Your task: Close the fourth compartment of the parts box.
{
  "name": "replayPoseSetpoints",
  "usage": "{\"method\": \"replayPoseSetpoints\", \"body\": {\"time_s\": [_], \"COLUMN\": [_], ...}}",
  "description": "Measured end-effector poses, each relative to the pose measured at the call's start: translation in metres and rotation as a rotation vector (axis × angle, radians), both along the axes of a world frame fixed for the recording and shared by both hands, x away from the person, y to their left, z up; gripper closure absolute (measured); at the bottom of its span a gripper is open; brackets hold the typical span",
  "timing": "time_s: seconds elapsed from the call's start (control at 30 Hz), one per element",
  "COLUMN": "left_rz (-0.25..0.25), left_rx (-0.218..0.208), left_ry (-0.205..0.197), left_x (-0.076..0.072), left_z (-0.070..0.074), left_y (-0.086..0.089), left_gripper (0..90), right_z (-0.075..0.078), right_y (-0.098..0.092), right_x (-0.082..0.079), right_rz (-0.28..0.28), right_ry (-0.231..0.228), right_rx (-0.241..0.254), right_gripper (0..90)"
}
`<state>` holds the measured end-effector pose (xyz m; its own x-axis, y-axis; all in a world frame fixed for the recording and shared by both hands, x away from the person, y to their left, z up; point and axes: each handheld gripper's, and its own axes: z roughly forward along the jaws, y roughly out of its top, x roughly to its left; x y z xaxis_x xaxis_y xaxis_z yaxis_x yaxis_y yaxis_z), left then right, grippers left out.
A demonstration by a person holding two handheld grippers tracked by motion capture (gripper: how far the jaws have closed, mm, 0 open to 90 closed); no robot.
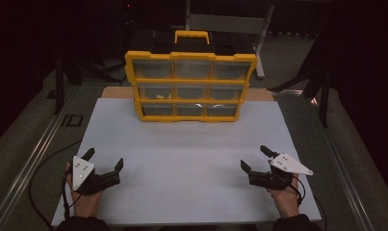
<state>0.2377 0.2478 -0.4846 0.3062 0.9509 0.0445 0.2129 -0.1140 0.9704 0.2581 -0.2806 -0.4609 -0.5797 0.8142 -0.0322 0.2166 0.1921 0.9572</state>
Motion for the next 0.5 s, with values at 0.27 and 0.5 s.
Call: {"method": "replayPoseSetpoints", "body": {"time_s": [0.27,0.5], "left_rz": [-0.013,-0.037], "left_rx": [0.024,0.043], "left_ry": [0.003,0.017], "left_x": [0.001,0.005], "left_z": [-0.001,-0.004], "left_y": [0.000,-0.006], "left_gripper": [0.8,0.8], "right_z": [-0.020,-0.024], "right_y": [-0.012,-0.014], "right_x": [-0.012,-0.010], "right_rz": [-0.018,-0.028], "right_ry": [0.000,-0.011], "right_rx": [0.040,0.046], "right_gripper": [10.5,10.5]}}
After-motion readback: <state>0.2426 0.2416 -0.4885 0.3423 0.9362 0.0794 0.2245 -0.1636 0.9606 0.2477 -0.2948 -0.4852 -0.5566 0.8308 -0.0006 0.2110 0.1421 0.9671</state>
